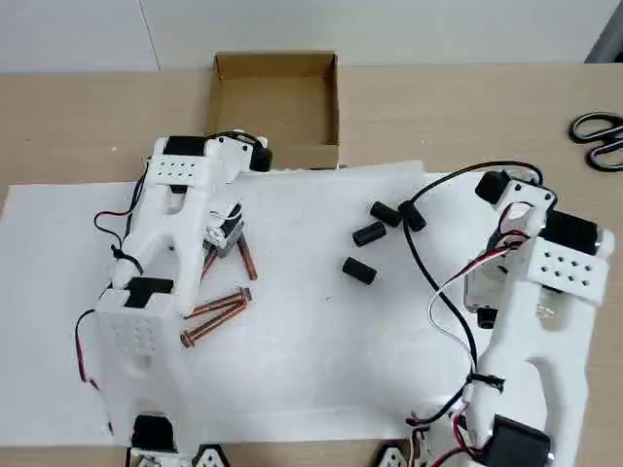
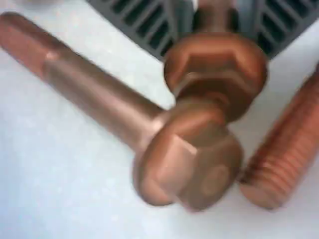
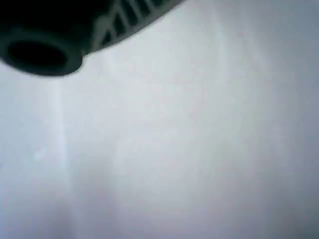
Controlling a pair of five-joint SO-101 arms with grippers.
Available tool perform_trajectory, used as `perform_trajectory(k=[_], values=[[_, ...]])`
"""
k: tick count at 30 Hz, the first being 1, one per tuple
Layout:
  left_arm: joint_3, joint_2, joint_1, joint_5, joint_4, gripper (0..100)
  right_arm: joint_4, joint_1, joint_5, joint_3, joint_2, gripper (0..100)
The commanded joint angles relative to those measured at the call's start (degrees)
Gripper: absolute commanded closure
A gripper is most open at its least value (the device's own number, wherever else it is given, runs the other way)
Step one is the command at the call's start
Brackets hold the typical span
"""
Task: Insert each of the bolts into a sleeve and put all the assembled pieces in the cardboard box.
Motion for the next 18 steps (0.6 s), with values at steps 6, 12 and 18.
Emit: perform_trajectory(k=[6,12,18], values=[[-15.69,-0.79,-0.7,0.26,4.75,99,3.65,-2.51,0.09,-0.97,-2.95,99.5],[-12.09,-9.41,-0.53,3.08,4.75,99,6.64,-7.34,0.0,-1.49,-10.77,99.5],[-2.33,-19.78,4.13,6.77,4.75,99,6.55,-7.43,0.18,-1.58,-22.02,99.5]])
